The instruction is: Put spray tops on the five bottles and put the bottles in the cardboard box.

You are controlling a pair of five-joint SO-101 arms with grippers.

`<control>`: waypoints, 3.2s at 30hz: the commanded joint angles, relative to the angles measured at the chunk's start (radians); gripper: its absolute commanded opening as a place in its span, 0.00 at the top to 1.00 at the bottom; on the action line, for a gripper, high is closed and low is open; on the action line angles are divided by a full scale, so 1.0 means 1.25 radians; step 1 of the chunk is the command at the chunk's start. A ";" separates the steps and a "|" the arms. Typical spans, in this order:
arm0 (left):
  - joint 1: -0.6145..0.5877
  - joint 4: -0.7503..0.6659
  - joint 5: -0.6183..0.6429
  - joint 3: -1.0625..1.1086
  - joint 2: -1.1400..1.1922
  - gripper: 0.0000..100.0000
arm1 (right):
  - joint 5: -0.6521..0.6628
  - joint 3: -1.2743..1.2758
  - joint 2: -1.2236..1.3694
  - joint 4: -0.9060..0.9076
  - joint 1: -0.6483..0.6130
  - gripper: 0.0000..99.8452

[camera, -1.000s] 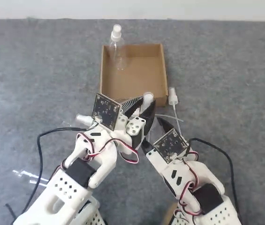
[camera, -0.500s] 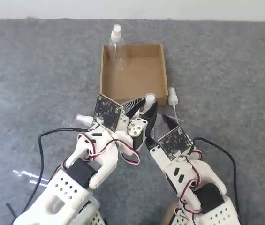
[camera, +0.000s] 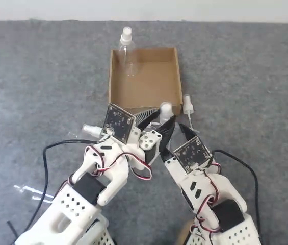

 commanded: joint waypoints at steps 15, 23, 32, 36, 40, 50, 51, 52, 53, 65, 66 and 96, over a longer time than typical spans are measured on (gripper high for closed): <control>-0.042 0.200 0.068 -0.154 -0.012 0.76 | -0.001 -0.033 -0.020 -0.050 0.105 0.93; -0.137 0.184 0.066 -0.165 -0.012 0.76 | 0.000 0.027 -0.020 -0.111 0.123 0.93; -0.241 0.185 0.066 -0.149 -0.012 0.80 | 0.000 0.056 -0.020 -0.125 0.123 0.93; -0.295 0.184 0.065 -0.132 -0.012 0.86 | 0.000 0.056 -0.020 -0.122 0.123 0.93; -0.322 0.183 0.065 -0.125 -0.012 0.89 | 0.000 0.050 -0.020 -0.117 0.123 0.93; -0.301 0.108 0.066 -0.075 -0.011 0.90 | -0.001 -0.036 -0.020 -0.002 0.079 0.93; -0.287 0.099 0.066 -0.068 -0.011 0.90 | -0.001 -0.037 -0.020 -0.003 0.074 0.93; -0.270 0.095 0.066 -0.062 -0.011 0.90 | -0.001 -0.037 -0.020 -0.006 0.067 0.93; -0.250 0.087 0.065 -0.057 -0.011 0.90 | -0.001 -0.037 -0.020 -0.007 0.060 0.93; -0.104 -0.091 -0.048 0.067 -0.011 0.90 | 0.000 -0.050 -0.020 0.001 0.006 0.93; -0.101 -0.090 -0.048 0.068 -0.011 0.90 | 0.000 -0.049 -0.020 0.001 0.001 0.93; 0.054 -0.022 -0.106 0.068 -0.011 0.90 | 0.006 -0.047 -0.020 0.024 -0.020 0.93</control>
